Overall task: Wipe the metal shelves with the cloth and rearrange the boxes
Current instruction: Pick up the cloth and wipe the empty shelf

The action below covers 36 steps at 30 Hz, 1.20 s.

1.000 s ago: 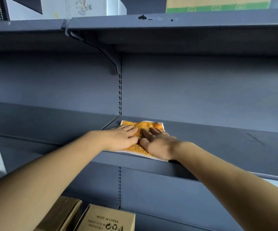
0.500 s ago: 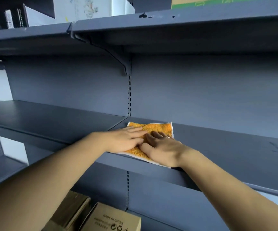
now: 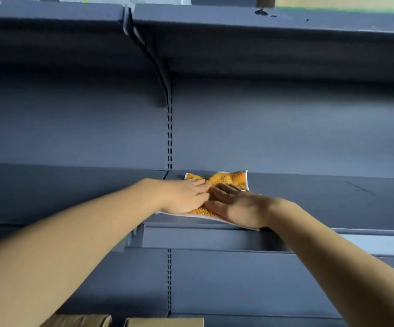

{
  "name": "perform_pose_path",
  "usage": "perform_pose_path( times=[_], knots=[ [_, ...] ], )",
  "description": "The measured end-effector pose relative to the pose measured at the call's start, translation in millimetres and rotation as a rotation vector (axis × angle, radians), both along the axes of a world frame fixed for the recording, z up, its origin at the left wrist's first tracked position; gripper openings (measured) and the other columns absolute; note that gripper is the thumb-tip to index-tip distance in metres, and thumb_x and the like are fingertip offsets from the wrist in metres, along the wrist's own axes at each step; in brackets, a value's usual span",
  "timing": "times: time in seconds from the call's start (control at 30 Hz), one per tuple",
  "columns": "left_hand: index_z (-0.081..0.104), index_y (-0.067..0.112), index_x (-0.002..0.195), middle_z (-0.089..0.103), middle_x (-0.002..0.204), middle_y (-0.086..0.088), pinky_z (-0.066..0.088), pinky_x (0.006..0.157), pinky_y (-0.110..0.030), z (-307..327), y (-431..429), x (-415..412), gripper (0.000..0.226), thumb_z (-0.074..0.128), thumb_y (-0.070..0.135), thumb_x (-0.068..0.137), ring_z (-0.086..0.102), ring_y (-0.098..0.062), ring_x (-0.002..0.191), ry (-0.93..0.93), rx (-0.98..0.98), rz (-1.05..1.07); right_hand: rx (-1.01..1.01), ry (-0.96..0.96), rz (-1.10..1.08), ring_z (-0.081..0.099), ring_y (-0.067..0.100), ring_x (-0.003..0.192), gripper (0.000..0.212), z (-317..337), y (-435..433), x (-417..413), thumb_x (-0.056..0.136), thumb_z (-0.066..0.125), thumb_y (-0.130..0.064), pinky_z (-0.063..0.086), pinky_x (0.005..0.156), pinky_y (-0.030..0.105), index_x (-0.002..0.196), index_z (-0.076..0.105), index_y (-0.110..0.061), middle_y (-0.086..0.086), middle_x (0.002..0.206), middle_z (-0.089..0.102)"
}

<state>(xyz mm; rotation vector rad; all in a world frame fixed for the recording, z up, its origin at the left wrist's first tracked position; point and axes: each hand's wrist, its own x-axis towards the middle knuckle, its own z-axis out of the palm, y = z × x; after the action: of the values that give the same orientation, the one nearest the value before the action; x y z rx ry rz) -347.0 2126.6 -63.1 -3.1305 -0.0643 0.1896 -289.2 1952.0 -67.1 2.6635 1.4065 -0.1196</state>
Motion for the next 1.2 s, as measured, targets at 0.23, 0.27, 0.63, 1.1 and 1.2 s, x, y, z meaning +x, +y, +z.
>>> perform_pose_path(
  times=[0.23,0.27,0.63,1.1,1.2],
  knots=[
    [0.021,0.012,0.159,0.002,0.169,-0.011,0.002,0.127,-0.041,5.2,48.8,-26.5,0.052,0.012,0.029,0.110,-0.001,-0.026,0.156,0.022,0.020,-0.009,0.151,0.135,-0.129,-0.010,0.012,0.156,0.064,5.3,56.2,-37.2,0.106,0.019,-0.057,-0.005,0.123,0.034,0.163,0.002,-0.033,-0.006,0.170,-0.006],
    [0.028,0.009,0.156,0.010,0.167,-0.017,0.007,0.126,-0.045,4.2,57.4,-31.6,0.051,0.013,0.026,0.110,0.006,-0.031,0.154,0.018,0.031,-0.004,0.152,0.138,-0.124,-0.009,0.011,0.156,0.063,5.0,64.9,-42.1,0.107,0.020,-0.055,-0.005,0.123,0.033,0.163,0.003,-0.033,-0.006,0.171,-0.006],
    [-0.008,0.022,0.161,-0.016,0.168,0.000,-0.002,0.126,-0.047,-6.7,95.8,-77.8,0.068,0.009,0.055,0.104,-0.014,-0.022,0.155,-0.026,-0.053,0.056,0.240,0.122,-0.098,0.000,0.003,0.155,0.058,-8.0,93.6,-58.8,0.108,0.023,-0.052,-0.005,0.125,0.026,0.162,0.017,-0.032,-0.013,0.169,0.008],
    [-0.008,0.023,0.161,-0.016,0.168,0.002,-0.003,0.127,-0.045,-4.2,100.6,-59.8,0.067,0.009,0.054,0.104,-0.014,-0.021,0.155,-0.014,-0.065,0.070,0.037,0.033,-0.101,-0.011,0.028,0.157,0.062,-5.3,105.6,-27.5,0.107,0.009,-0.052,0.004,0.127,0.047,0.163,0.004,-0.027,0.009,0.170,-0.009],
    [-0.008,0.025,0.161,-0.016,0.168,0.004,-0.004,0.126,-0.044,-3.4,108.9,-41.2,0.066,0.009,0.054,0.104,-0.015,-0.019,0.154,0.004,-0.080,0.086,-0.016,0.053,-0.072,-0.011,0.024,0.157,0.077,-1.9,116.6,-3.6,0.097,0.002,-0.069,0.002,0.127,0.048,0.163,0.005,-0.031,0.002,0.171,-0.007]
  ],
)
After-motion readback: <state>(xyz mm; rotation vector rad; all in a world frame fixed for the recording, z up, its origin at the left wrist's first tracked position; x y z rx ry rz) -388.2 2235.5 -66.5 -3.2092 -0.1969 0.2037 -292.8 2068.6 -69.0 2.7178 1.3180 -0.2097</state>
